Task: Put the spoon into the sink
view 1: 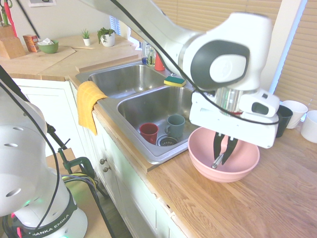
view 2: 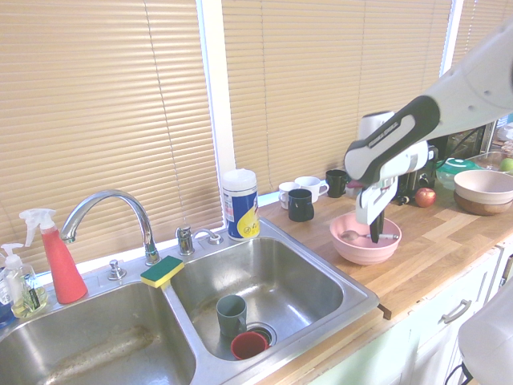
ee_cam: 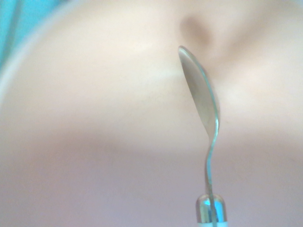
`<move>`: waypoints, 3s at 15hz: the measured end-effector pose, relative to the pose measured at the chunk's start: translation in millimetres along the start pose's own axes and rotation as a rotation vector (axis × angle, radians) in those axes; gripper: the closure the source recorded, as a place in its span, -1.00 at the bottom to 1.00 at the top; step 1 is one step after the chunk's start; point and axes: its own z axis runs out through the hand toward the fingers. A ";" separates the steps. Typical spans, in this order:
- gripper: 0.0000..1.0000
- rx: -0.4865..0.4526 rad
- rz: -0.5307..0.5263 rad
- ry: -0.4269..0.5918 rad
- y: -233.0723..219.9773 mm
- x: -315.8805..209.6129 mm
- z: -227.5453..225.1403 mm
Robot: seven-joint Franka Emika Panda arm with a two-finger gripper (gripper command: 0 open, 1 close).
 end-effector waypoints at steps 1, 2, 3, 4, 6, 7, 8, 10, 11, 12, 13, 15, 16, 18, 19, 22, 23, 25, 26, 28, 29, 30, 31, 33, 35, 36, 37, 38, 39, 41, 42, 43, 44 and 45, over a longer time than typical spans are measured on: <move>1.00 0.011 -0.004 0.012 3.5 -6.0 -11.1; 1.00 0.026 -0.007 0.019 5.9 -12.7 -22.1; 1.00 0.043 -0.007 0.023 6.6 -19.1 -33.2; 1.00 0.056 -0.013 0.029 5.3 -26.1 -44.8; 1.00 0.074 -0.037 0.052 -4.5 -43.6 -66.2; 1.00 0.081 -0.055 0.062 -14.8 -53.4 -72.4; 1.00 0.081 -0.071 0.071 -33.5 -63.2 -76.2; 1.00 0.064 -0.108 0.078 -93.5 -84.1 -78.3; 1.00 0.055 -0.124 0.085 -122.9 -94.7 -78.8; 1.00 0.050 -0.135 0.096 -147.5 -103.2 -77.8; 1.00 0.045 -0.139 0.102 -165.7 -107.8 -73.6; 1.00 0.046 -0.141 0.092 -197.1 -102.1 -48.8; 1.00 0.046 -0.134 0.071 -210.2 -93.7 -32.1; 1.00 0.045 -0.129 0.026 -235.3 -71.5 0.3; 1.00 0.041 -0.125 0.007 -246.9 -58.4 15.4; 1.00 0.012 -0.110 -0.036 -283.2 -24.9 64.1; 1.00 -0.003 -0.103 -0.051 -293.1 -15.5 81.7; 1.00 -0.019 -0.093 -0.076 -306.7 3.1 110.4; 1.00 -0.026 -0.089 -0.083 -312.0 11.9 122.2; 1.00 -0.045 -0.081 -0.098 -321.0 25.9 142.1; 1.00 -0.053 -0.079 -0.105 -325.8 30.5 149.8; 1.00 -0.062 -0.078 -0.112 -331.1 34.1 155.9; 1.00 -0.073 -0.077 -0.119 -335.8 37.6 160.7; 1.00 -0.090 -0.076 -0.134 -343.8 41.9 169.4; 1.00 -0.108 -0.074 -0.148 -350.1 43.2 179.4; 1.00 -0.116 -0.071 -0.154 -352.8 43.7 184.3; 1.00 -0.127 -0.069 -0.162 -354.9 43.7 190.0; 1.00 -0.136 -0.066 -0.168 -356.6 43.9 195.8; 1.00 -0.146 -0.062 -0.175 -358.2 43.7 201.1; 1.00 -0.160 -0.055 -0.183 -361.4 43.5 208.0; 1.00 -0.167 -0.050 -0.187 -362.7 44.0 210.0; -1.00 -0.171 -0.049 -0.189 -363.7 44.6 210.5; -1.00 -0.172 -0.049 -0.189 -364.5 45.1 209.7; -1.00 -0.172 -0.050 -0.188 -364.9 45.3 209.2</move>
